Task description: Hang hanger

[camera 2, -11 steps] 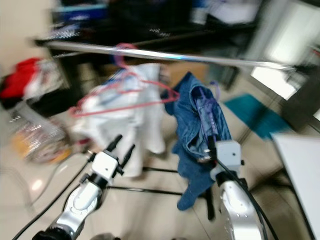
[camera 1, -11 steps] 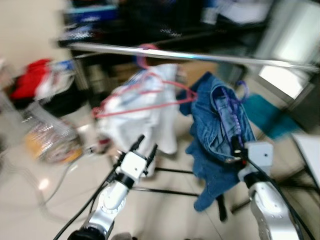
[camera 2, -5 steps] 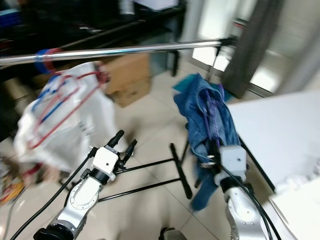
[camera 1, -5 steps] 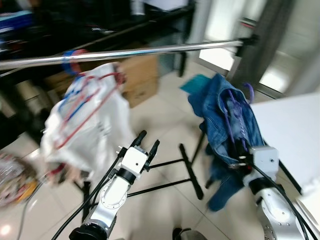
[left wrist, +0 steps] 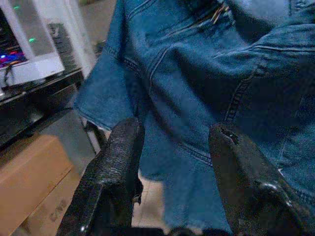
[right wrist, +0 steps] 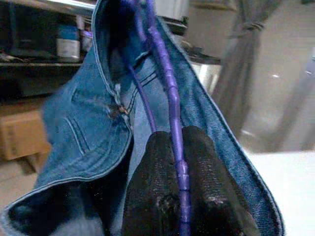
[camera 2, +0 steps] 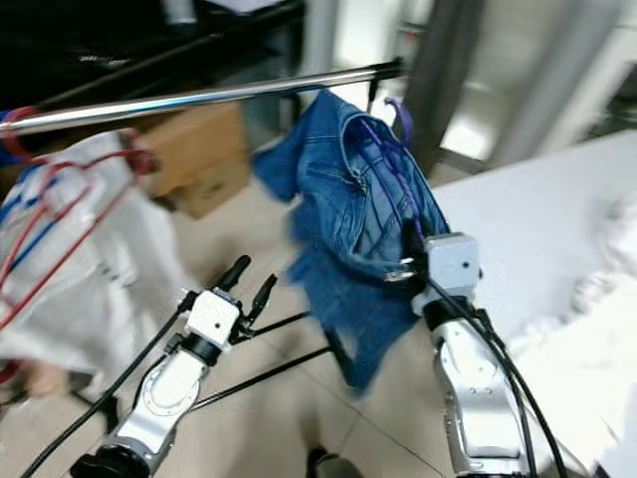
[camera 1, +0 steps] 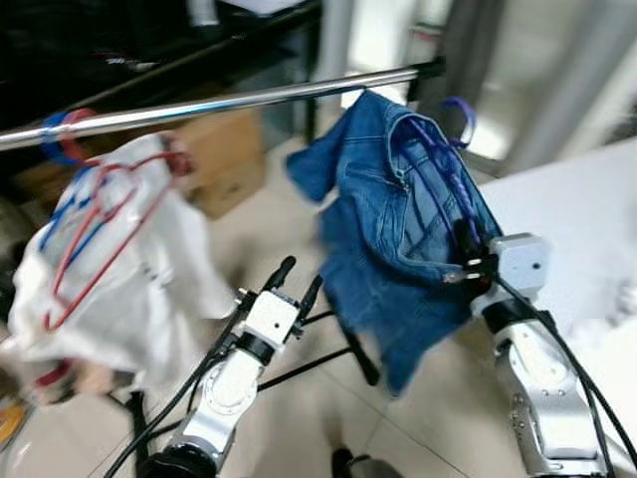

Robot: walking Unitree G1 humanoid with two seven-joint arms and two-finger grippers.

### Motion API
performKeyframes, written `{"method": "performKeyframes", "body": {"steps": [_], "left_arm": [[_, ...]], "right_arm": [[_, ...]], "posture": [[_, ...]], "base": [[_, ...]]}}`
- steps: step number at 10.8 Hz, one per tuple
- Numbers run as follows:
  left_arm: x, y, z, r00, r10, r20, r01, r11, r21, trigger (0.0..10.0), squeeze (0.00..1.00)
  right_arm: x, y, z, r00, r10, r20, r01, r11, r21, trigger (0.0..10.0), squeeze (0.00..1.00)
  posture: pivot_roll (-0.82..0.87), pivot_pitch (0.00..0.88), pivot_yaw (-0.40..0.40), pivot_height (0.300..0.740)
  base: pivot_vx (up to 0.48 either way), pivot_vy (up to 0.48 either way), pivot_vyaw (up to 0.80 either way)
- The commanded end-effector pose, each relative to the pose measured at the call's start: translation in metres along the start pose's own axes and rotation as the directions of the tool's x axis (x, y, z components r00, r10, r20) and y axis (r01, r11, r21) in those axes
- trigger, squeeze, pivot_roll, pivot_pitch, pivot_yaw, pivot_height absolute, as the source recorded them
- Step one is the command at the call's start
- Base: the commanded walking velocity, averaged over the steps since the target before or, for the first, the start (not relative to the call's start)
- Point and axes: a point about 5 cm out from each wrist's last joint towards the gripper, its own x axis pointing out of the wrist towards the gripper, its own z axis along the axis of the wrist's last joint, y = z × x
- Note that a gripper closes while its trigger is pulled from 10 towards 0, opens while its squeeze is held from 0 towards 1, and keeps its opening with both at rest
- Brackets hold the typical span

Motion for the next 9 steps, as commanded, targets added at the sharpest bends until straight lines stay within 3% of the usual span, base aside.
{"method": "performKeyframes", "body": {"steps": [1, 5, 9], "left_arm": [[0.000, 0.001, -0.001, 1.000, 0.005, -0.015, -0.005, 1.000, 0.006, 10.0, 0.00], [0.001, -0.002, -0.002, 1.000, -0.017, -0.018, 0.017, 1.000, 0.009, 10.0, 0.00], [0.004, -0.004, 0.000, 0.999, -0.036, -0.008, 0.036, 0.999, 0.015, 10.0, 0.00]], "right_arm": [[-0.002, -0.009, 0.002, 0.999, -0.039, 0.015, 0.039, 0.999, 0.001, 10.0, 0.00], [-0.024, -0.013, -0.012, 0.998, -0.030, -0.063, 0.029, 0.999, -0.019, 10.0, 0.00], [0.004, -0.016, 0.033, 0.991, -0.080, 0.104, 0.074, 0.996, 0.058, 10.0, 0.00]], "posture": [[0.07, 0.000, 0.003, 0.740], [0.05, 0.000, 0.005, 0.740], [0.04, 0.000, 0.011, 0.740]], "base": [[0.000, 0.000, -0.76], [0.000, 0.000, -0.74], [0.000, 0.000, -0.72]]}}
